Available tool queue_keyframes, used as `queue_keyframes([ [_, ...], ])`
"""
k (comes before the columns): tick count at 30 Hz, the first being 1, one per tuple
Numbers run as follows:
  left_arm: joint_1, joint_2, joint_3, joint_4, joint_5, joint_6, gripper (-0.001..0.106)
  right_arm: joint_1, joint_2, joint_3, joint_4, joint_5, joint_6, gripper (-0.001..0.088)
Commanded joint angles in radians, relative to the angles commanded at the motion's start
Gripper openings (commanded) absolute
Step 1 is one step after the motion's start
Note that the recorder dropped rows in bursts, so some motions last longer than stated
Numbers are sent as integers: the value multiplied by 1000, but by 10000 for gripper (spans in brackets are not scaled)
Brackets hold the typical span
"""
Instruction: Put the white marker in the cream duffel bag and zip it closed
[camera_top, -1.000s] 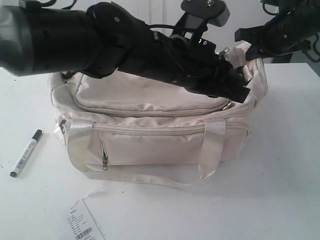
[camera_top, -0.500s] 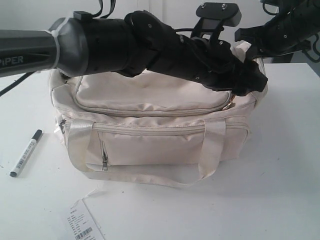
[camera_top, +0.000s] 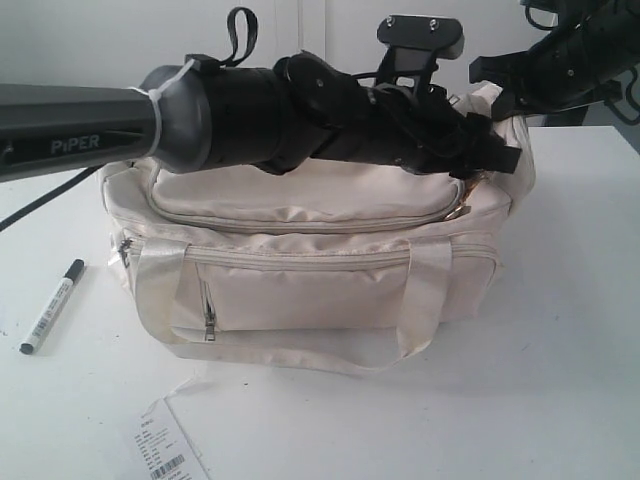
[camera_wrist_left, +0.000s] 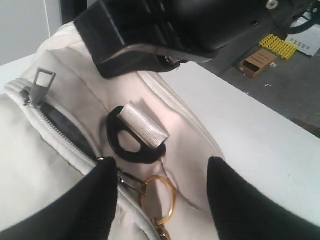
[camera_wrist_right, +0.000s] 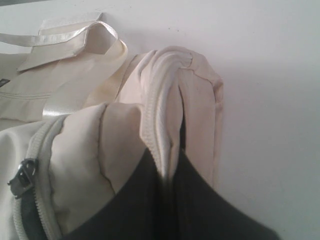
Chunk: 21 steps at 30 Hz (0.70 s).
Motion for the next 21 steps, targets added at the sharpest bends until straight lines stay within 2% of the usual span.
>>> queue_keyframes([
  [5,0,30,-22,7,-35,63,579,0,0,0,0,0,0,0],
  [11,2,51,-22,114,-52,68,578,0,0,0,0,0,0,0],
  [21,2,56,-22,120,-119,228,577,0,0,0,0,0,0,0],
])
